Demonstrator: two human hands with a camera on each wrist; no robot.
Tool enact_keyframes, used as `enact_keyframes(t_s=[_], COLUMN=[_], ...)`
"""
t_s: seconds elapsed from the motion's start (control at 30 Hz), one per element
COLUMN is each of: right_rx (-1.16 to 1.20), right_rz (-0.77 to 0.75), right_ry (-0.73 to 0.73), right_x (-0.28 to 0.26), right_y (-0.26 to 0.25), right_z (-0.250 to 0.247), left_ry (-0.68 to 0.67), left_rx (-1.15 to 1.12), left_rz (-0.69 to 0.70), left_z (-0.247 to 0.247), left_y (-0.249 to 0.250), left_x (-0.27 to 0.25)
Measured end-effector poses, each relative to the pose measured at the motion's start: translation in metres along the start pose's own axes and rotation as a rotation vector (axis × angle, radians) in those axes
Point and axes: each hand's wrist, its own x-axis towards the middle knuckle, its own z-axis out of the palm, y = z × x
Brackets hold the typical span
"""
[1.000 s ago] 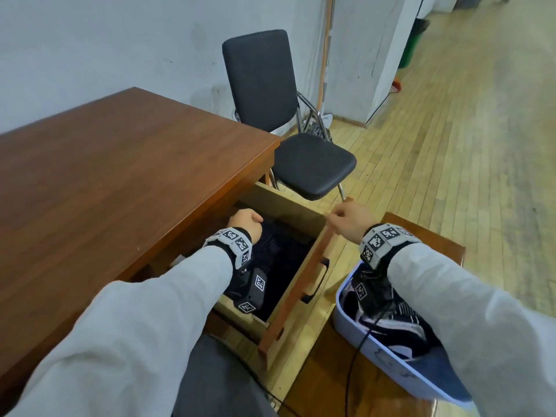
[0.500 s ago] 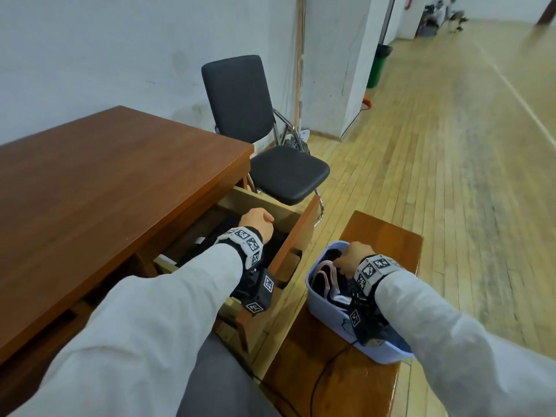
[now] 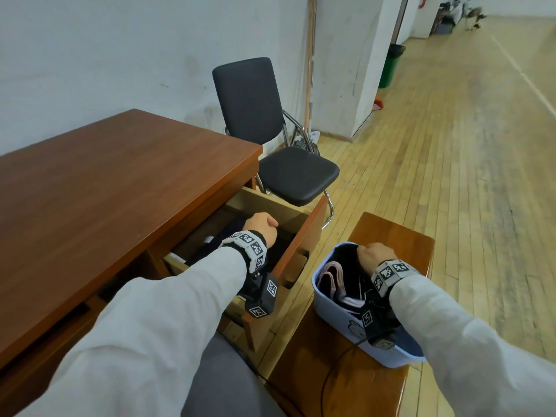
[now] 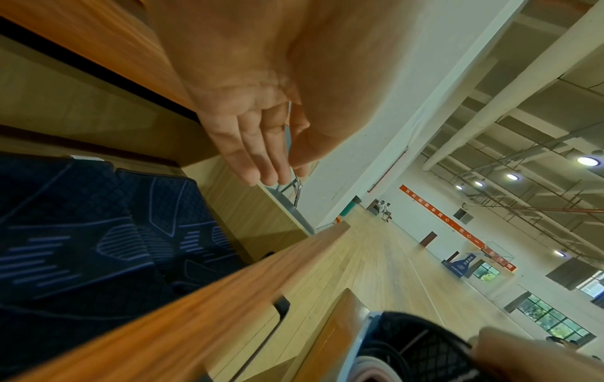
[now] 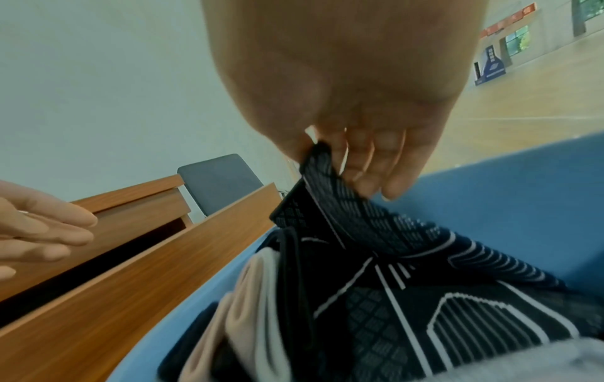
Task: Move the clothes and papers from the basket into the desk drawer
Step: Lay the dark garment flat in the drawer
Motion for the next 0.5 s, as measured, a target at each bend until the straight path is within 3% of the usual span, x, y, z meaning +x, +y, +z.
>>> enact_keyframes(t_s=[0.17,0.3,0.4,0.5], right_rx=[0.136,0.188,0.192,0.19], right_rz=[-0.108,-0.242,-0.431,-0.648], right_ry=[0.293,0.458,0.465,0.377], right_x=[-0.014,-0.027,-0.037,-0.046], right_y=[-0.001,-0.018,-0.036,-0.056], right_z=[-0.028,-0.033,-0.028,-0.02], left_ry=[-0.051,-0.282,-0.468,-0.578], left_rx=[-0.082,-0.305,-0.515,-0.765], left_rz=[0.061,0.084,-0.045,-0.151], left_z=[0.012,0.028,0.038,0.042], left_y=[0.015,0.039,0.06,0.07], left_x=[-0.007,-0.017,-0.023,-0.02])
